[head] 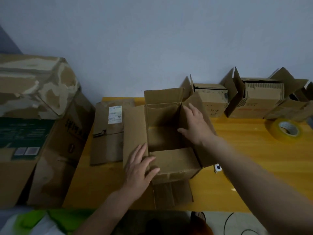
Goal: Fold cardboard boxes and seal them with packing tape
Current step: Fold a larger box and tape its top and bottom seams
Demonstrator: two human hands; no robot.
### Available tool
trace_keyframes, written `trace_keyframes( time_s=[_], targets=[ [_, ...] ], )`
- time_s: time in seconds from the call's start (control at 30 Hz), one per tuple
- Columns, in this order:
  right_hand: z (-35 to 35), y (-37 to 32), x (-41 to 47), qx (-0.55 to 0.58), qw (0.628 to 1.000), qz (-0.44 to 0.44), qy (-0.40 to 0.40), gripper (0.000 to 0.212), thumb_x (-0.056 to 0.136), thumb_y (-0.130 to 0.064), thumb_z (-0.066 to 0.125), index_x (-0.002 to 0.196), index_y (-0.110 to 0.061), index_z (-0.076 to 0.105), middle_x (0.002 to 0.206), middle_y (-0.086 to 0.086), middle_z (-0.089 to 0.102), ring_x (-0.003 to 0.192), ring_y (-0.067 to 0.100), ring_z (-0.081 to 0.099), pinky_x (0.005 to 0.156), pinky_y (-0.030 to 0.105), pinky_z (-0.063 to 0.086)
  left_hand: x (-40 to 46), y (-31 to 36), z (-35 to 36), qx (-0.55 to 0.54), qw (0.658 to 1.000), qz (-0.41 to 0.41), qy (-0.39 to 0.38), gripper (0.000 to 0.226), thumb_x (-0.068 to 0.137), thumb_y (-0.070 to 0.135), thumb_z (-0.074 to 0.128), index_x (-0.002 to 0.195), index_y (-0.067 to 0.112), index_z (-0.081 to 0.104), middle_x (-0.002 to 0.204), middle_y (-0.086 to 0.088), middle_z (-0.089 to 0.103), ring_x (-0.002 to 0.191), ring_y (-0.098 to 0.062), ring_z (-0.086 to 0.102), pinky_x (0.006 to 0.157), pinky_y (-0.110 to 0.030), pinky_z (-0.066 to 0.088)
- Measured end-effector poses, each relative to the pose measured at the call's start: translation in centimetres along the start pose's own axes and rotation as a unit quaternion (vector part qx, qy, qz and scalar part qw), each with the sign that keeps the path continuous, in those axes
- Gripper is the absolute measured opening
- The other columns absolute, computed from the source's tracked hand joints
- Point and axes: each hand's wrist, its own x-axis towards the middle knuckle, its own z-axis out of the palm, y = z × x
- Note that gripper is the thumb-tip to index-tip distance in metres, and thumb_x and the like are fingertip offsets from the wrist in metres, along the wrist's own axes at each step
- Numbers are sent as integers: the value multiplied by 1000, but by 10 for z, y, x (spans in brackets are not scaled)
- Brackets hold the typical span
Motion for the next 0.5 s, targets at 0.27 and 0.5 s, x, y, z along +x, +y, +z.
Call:
trace_keyframes(
  time_s=[0.27, 0.5],
  targets=[
    [-18, -34, 97, -178, 981, -74, -11, 96, 85, -29, 68, 152, -12, 2, 157, 13, 13, 145, 34, 8, 118, 48, 17, 1, 3, 0, 51, 998, 9, 23, 63, 90, 67, 29, 130, 29, 58, 156, 12, 10, 146, -8, 2, 115, -38, 12],
    [12, -17, 69, -286, 936, -81, -190, 97, 76, -62, 65, 151, -33, 11, 159, 5, 9, 145, 36, 4, 108, 72, 9, 2, 15, -11, 143, 989, -45, 10, 77, 87, 75, 30, 137, 19, 47, 152, -10, 37, 143, -27, 24, 119, -48, 12]
  ],
)
